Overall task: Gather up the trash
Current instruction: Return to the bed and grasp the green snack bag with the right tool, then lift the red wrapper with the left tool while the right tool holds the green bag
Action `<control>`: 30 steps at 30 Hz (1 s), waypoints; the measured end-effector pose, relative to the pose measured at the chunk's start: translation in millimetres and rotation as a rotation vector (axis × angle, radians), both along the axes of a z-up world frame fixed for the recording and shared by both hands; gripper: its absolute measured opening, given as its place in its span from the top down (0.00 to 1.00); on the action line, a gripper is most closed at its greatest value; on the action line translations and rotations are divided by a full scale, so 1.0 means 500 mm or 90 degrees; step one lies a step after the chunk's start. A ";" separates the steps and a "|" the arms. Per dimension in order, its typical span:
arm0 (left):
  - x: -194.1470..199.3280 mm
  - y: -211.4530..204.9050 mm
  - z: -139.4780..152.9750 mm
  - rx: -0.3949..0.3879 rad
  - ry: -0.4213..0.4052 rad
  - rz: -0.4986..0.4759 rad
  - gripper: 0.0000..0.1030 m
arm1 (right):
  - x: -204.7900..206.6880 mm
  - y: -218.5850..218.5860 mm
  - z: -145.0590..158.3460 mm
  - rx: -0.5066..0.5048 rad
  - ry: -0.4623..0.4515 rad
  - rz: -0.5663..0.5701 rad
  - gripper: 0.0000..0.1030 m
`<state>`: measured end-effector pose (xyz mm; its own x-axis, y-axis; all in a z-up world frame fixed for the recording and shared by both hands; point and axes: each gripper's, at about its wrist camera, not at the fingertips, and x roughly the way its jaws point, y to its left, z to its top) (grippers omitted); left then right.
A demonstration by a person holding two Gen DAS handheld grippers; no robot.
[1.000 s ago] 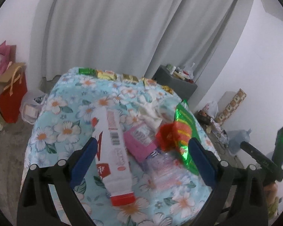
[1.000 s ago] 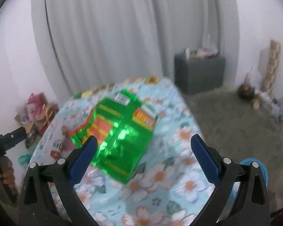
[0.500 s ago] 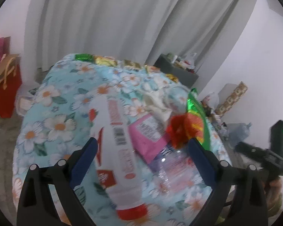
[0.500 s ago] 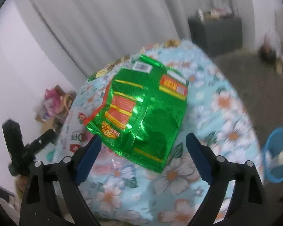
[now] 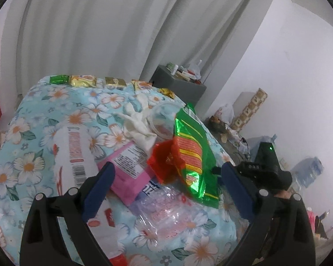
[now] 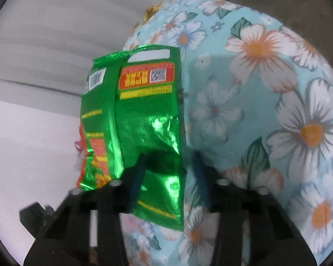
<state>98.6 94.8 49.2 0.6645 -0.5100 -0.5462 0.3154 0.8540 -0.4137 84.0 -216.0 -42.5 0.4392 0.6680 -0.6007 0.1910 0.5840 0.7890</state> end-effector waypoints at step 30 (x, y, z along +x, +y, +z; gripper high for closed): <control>0.008 -0.155 -0.046 0.088 0.051 -0.054 0.21 | -0.197 -0.245 -0.040 0.175 -0.028 -0.092 0.75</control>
<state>102.8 17.2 26.3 0.5743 -0.4786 -0.6642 0.3591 0.8764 -0.3210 -14.7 -338.5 -62.5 0.5627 0.7318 -0.3845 0.2182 0.3172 0.9229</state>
